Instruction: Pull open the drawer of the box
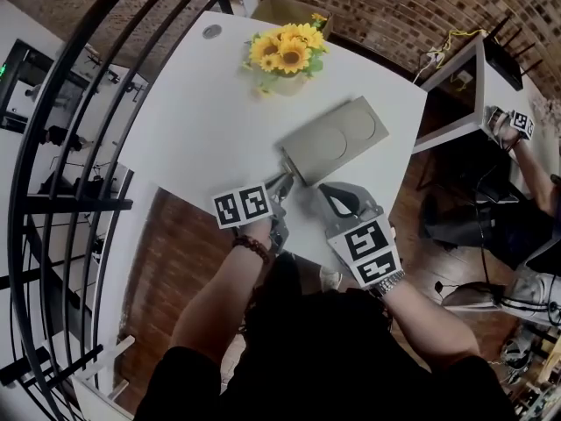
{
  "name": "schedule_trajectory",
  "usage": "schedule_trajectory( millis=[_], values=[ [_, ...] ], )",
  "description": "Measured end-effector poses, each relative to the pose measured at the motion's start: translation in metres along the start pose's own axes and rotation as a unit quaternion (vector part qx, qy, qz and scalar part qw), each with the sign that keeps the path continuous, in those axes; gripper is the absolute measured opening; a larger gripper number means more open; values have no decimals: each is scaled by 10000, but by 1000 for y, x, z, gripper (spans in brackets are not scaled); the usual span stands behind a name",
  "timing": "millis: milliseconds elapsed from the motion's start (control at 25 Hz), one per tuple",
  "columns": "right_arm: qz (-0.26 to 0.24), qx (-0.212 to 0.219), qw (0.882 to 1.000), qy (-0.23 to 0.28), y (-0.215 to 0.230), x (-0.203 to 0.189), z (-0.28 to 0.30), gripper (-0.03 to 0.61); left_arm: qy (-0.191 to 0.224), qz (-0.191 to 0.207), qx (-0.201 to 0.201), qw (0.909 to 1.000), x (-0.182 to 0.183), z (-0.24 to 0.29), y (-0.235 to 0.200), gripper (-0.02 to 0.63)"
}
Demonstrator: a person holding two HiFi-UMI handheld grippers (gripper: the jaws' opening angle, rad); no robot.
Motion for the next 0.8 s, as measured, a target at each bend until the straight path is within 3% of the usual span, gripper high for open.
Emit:
schedule_trajectory(
  millis=[800],
  values=[
    [-378, 416, 9982, 213, -42, 11, -9, -8, 482, 6, 751, 9960, -8, -81, -31, 35]
  ],
)
Point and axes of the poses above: the fingertips, and each gripper's own axes: z forward along the fingers, y to its right, x out of its top, the point moved 2 cm from there along -z, backward along the fingers, and after that the axes turned 9 degrees about -x, right-handed, at the moved point
